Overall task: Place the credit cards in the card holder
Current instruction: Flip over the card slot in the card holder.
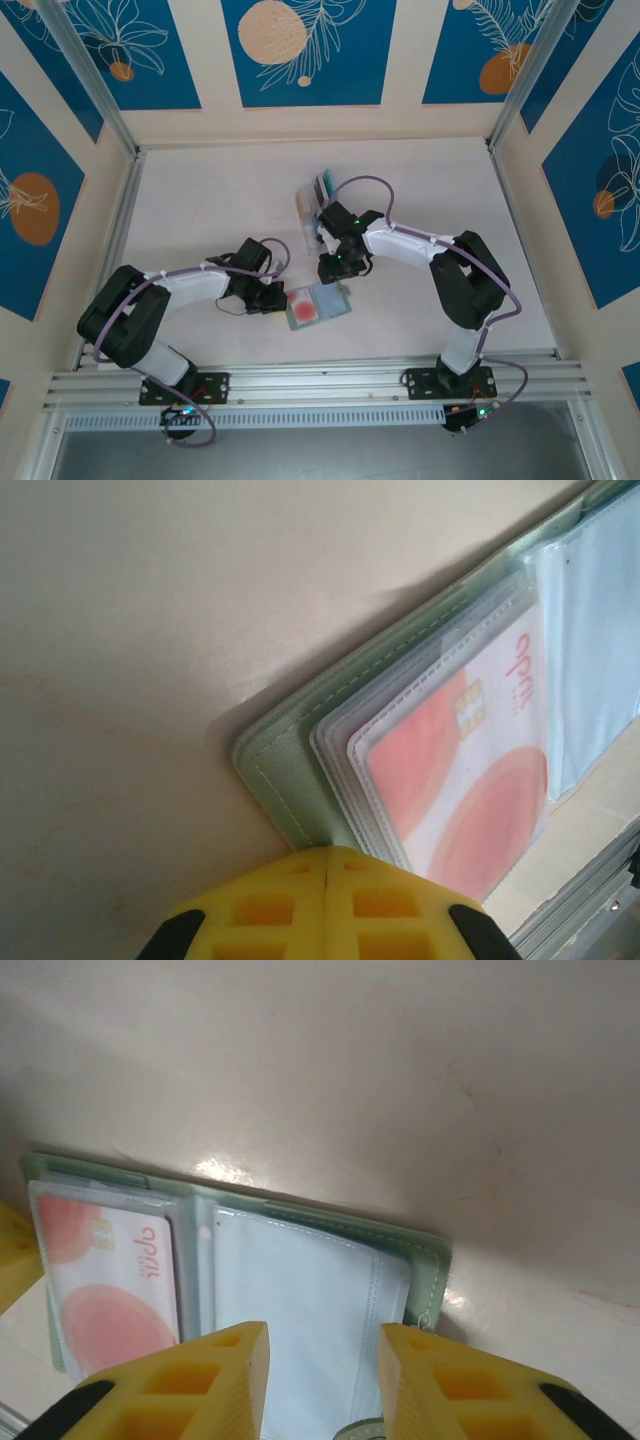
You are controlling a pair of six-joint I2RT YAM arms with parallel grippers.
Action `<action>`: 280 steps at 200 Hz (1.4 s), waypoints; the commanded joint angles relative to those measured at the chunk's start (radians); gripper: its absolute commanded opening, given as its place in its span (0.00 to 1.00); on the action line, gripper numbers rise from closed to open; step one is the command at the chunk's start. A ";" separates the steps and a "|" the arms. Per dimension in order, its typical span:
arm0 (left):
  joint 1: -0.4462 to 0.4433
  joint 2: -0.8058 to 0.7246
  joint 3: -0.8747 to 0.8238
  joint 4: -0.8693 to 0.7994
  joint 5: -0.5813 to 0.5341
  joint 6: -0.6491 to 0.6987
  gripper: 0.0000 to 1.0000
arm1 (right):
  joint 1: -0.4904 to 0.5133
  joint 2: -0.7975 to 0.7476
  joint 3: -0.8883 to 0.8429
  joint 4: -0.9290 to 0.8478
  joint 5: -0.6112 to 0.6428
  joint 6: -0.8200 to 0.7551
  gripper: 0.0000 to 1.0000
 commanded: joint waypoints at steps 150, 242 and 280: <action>-0.019 0.020 -0.003 0.001 -0.031 0.025 0.00 | 0.104 0.122 -0.028 0.013 0.143 0.030 0.36; -0.018 0.032 -0.010 0.011 -0.031 0.027 0.00 | 0.114 0.053 -0.071 0.046 0.099 0.058 0.02; -0.019 0.041 -0.018 0.017 -0.037 0.033 0.00 | 0.097 0.007 -0.062 0.044 0.047 0.061 0.00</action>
